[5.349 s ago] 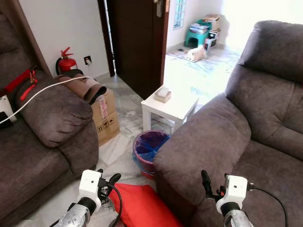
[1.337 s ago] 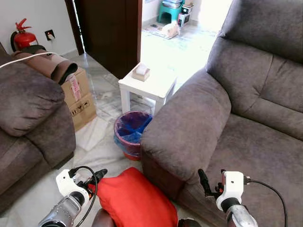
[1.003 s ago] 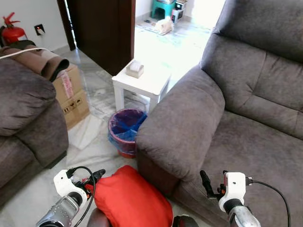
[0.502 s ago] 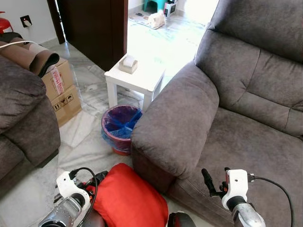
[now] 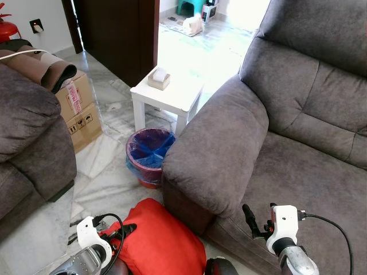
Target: Move the pillow to the sofa from floor
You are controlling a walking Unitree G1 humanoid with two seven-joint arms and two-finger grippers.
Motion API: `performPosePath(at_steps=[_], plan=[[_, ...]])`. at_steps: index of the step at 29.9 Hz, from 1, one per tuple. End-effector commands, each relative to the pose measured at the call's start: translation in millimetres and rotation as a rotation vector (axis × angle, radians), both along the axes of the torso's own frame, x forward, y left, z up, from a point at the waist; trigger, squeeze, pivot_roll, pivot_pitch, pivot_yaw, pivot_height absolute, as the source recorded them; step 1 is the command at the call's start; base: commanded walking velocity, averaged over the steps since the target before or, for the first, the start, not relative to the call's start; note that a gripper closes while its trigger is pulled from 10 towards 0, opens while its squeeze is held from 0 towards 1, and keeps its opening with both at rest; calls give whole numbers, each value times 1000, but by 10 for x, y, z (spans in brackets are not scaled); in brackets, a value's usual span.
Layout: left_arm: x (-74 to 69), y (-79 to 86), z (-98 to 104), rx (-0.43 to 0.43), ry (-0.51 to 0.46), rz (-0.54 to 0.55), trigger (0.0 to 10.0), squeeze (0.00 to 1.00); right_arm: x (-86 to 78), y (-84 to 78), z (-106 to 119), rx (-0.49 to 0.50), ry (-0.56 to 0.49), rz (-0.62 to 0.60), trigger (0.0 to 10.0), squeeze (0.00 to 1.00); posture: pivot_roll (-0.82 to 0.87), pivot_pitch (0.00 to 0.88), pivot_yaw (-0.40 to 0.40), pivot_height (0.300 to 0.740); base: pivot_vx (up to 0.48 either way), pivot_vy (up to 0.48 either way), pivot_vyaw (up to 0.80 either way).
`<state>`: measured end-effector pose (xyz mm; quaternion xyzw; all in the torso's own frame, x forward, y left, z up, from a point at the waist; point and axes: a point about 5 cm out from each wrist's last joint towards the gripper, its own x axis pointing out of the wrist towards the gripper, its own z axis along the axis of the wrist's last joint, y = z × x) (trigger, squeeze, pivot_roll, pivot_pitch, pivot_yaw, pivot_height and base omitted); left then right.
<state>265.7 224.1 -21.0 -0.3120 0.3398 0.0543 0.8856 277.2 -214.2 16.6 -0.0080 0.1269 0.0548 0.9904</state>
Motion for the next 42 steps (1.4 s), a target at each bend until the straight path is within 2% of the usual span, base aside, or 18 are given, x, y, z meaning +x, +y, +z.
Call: performPosePath(at_steps=[1, 5, 6, 7, 8, 9, 10, 23, 32, 42], plan=[[-114, -16, -106, 26, 73, -15, 10000, 0, -25, -31, -16, -5, 8, -11, 10000, 0, -43, 142, -94, 607, 0, 0, 0], [-109, -7, -103, 32, 70, -4, 10000, 0, -20, -47, -7, -6, 6, -15, 10000, 0, -47, 145, -96, 607, 0, 0, 0], [-107, -5, -102, 31, 70, 2, 8431, 0, -21, -50, -7, -8, 7, -14, 10000, 0, -48, 146, -98, 607, 0, 0, 0], [-106, -7, -102, 31, 71, 3, 8431, 0, -21, -51, -7, -9, 7, -14, 10000, 0, -49, 146, -100, 607, 0, 0, 0], [-104, -8, -102, 33, 70, 4, 4431, 0, -22, -52, -8, -9, 8, -13, 10000, 0, -52, 147, -101, 607, 0, 0, 0], [-101, -12, -102, 38, 69, 5, 1412, 0, -25, -50, -10, -10, 9, -11, 10000, 0, -52, 147, -101, 607, 0, 0, 0], [-96, -29, -103, 35, 67, 3, 0, 0, -30, -52, -10, -11, 8, -8, 10000, 0, -59, 148, -104, 607, 0, 0, 0], [-8, -80, -52, 40, 36, 23, 0, 0, -18, -97, 23, -26, 3, -7, 10000, 0, -81, 166, -122, 607, 0, 0, 0], [-22, -110, -74, 42, 39, 32, 0, 0, -35, -135, 21, -41, 12, -2, 10000, 0, -89, 172, -135, 607, 0, 0, 0], [-45, -190, -107, 34, 53, -16, 0, 0, -32, -139, 23, -44, 19, 4, 10000, 0, -83, 171, -141, 607, 0, 0, 0]])
